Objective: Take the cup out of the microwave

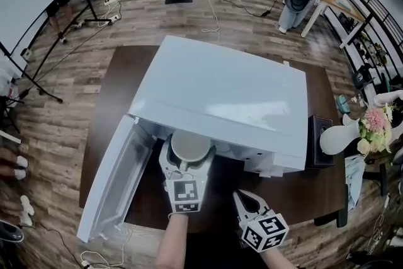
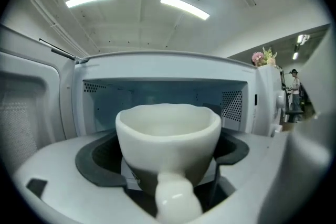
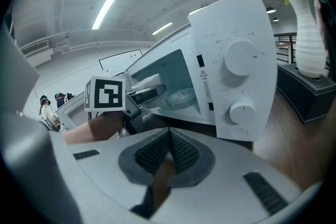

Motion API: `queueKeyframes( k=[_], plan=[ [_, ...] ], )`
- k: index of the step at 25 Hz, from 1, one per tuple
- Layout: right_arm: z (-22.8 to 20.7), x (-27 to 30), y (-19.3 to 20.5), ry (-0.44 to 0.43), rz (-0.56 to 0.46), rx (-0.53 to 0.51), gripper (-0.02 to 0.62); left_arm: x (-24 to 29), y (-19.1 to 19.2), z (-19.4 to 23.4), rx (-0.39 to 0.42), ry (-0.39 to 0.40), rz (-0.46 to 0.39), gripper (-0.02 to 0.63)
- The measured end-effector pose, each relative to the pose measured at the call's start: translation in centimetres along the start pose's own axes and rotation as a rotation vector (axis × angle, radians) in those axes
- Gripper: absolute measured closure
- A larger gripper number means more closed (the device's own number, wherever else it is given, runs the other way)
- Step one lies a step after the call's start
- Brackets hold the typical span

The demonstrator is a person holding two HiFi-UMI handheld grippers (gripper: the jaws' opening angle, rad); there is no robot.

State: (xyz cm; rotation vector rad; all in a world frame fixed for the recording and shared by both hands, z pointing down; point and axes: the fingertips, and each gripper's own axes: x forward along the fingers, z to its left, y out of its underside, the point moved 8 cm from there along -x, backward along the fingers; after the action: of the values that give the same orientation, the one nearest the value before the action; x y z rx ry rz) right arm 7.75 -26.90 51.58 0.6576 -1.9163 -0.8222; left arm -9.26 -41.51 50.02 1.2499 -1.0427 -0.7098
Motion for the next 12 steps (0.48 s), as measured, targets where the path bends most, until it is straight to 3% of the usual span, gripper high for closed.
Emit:
queueKeyframes(
  k=[12],
  plan=[
    [0.6, -3.3, 1.4, -0.060, -0.014, -0.043, 0.601, -6.9, 0.0, -1.7, -0.024, -0.064, -0.002, 0.104]
  ],
)
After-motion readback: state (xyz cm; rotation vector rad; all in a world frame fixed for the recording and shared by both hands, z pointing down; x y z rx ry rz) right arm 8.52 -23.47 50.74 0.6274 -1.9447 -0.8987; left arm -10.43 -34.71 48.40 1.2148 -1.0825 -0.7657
